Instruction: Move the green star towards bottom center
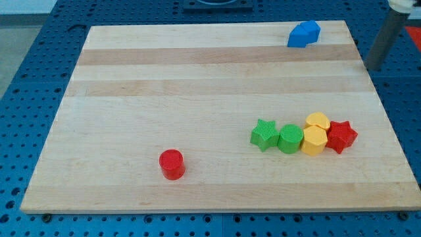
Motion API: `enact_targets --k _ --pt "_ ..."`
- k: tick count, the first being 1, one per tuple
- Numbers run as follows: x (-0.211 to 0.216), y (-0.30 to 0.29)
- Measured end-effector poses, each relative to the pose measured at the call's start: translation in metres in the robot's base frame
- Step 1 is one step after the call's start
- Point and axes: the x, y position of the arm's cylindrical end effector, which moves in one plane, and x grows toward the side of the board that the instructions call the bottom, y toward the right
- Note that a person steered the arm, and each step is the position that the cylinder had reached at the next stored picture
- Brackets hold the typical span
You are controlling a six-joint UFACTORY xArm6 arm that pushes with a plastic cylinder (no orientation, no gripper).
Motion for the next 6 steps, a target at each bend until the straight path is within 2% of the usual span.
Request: enact_targets --k 1,3,4,6 --pt "0.034 -0.001" --pt "0.055 -0.120" --pt "0.081 -0.174" --pt "0.125 -0.205"
